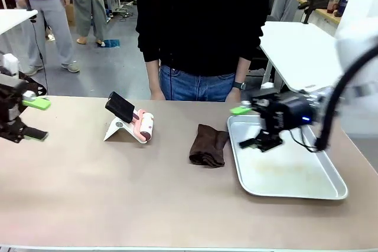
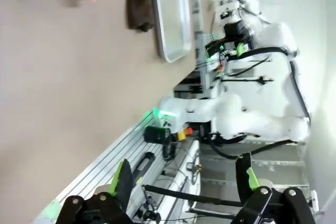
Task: Clean the surface of the table.
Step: Return the Lint Roller and towel to their original positions.
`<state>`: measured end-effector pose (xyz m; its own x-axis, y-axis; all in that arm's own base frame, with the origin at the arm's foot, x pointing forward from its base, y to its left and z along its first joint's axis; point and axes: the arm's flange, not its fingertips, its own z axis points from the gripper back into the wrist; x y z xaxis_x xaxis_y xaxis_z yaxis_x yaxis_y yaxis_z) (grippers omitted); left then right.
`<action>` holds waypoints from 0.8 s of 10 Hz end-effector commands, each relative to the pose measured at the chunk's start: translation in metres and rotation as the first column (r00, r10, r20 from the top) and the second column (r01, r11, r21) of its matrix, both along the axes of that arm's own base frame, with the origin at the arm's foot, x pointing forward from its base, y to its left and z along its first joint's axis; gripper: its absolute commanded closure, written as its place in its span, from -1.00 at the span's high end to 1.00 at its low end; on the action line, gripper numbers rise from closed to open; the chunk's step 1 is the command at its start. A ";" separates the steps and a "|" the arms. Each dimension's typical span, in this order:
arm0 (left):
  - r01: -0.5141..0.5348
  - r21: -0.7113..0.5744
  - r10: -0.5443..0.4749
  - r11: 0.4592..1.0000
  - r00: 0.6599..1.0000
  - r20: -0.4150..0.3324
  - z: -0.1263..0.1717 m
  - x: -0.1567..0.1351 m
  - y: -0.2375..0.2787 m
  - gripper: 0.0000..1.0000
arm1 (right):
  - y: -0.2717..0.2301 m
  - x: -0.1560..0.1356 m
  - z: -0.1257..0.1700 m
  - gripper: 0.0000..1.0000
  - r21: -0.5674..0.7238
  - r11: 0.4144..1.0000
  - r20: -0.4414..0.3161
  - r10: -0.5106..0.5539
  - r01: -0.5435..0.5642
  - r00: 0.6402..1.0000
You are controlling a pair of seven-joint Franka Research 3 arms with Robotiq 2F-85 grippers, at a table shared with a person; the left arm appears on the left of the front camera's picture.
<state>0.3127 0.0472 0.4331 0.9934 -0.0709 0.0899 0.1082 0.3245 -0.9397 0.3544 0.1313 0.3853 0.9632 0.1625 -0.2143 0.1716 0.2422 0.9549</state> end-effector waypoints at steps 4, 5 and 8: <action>-0.239 -0.244 0.256 0.940 0.966 0.040 -0.023 -0.007 0.130 1.00 | -0.151 -0.024 0.003 1.00 0.232 0.947 0.085 -0.246 0.221 0.966; -0.263 -0.256 0.283 0.930 0.958 0.047 -0.030 -0.005 0.153 1.00 | -0.170 -0.024 0.001 1.00 0.250 0.918 0.076 -0.336 0.308 0.939; -0.286 -0.233 0.301 0.929 0.953 0.028 -0.030 -0.019 0.159 1.00 | -0.194 -0.006 0.010 1.00 0.237 0.912 0.054 -0.356 0.334 0.933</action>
